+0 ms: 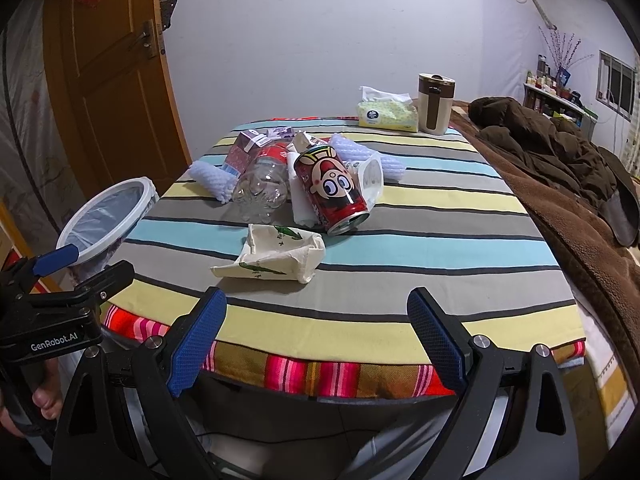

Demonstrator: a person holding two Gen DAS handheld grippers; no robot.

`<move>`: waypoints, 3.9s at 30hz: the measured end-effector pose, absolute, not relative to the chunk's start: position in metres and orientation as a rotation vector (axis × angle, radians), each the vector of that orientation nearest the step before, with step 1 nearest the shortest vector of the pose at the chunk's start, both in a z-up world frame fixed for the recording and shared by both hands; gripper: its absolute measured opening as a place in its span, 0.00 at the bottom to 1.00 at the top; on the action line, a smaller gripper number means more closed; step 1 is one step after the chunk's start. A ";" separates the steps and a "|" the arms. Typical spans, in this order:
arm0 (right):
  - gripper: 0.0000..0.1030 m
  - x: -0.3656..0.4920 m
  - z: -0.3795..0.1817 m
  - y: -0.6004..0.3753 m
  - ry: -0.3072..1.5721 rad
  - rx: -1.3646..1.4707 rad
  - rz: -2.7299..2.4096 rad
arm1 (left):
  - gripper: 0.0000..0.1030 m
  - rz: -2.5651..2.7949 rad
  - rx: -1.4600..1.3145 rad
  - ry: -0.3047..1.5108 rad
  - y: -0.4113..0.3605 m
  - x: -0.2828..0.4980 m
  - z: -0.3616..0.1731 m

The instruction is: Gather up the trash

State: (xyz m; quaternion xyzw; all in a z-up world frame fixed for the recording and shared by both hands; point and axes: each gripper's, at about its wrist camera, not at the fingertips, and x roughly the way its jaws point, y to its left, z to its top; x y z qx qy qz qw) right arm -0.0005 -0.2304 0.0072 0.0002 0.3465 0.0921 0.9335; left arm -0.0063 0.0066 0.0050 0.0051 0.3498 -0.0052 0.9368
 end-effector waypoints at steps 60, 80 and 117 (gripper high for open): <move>0.91 0.056 -0.002 -0.245 0.717 -0.001 0.190 | 0.99 -0.063 0.031 0.756 0.007 0.066 -0.005; 0.62 0.137 -0.020 -0.227 0.765 -0.062 0.288 | 0.84 -0.059 -0.293 0.880 0.037 0.197 -0.033; 0.51 0.103 0.012 -0.232 0.678 -0.007 0.308 | 0.24 -0.187 -0.172 0.790 0.035 0.131 0.004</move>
